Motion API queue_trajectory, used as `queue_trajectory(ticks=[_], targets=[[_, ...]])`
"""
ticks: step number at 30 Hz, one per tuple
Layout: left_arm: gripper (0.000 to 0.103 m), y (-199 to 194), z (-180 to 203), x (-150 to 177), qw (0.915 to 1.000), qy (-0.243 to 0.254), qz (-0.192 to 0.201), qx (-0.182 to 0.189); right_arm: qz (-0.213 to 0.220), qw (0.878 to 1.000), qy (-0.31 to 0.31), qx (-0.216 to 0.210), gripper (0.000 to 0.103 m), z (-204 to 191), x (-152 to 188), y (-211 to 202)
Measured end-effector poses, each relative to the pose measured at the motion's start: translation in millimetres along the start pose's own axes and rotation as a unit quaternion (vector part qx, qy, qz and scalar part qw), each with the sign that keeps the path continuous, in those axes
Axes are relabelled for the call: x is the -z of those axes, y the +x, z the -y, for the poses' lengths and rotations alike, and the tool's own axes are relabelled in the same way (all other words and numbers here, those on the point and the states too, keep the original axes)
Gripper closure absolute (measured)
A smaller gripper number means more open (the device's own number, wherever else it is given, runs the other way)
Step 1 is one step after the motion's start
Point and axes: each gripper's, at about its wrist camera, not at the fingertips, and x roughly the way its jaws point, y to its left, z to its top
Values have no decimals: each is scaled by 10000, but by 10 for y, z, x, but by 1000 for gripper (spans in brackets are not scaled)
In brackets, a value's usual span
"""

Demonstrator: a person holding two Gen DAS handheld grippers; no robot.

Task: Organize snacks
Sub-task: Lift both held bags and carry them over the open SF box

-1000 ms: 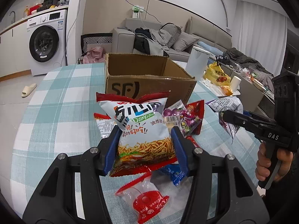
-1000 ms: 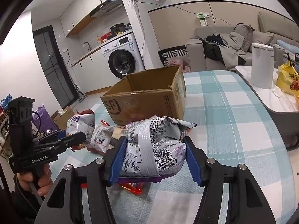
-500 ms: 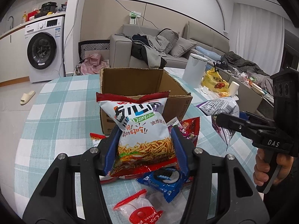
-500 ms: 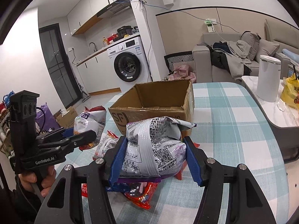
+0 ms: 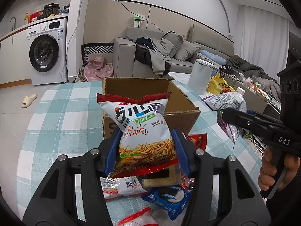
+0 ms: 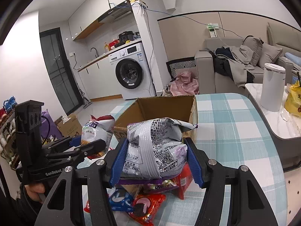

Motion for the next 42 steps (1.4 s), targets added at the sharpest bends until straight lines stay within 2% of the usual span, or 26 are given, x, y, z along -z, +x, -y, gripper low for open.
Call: queue_trajectory(ticks=[24,42], targets=[[51,347,-132,-415,9998,38,42,-215,-38,9999,112,-49,42,-28,-353,360],[51,808,-201,-597,9992,67,-169,-343,-246,9994,231,-5,42,11,-525,742]])
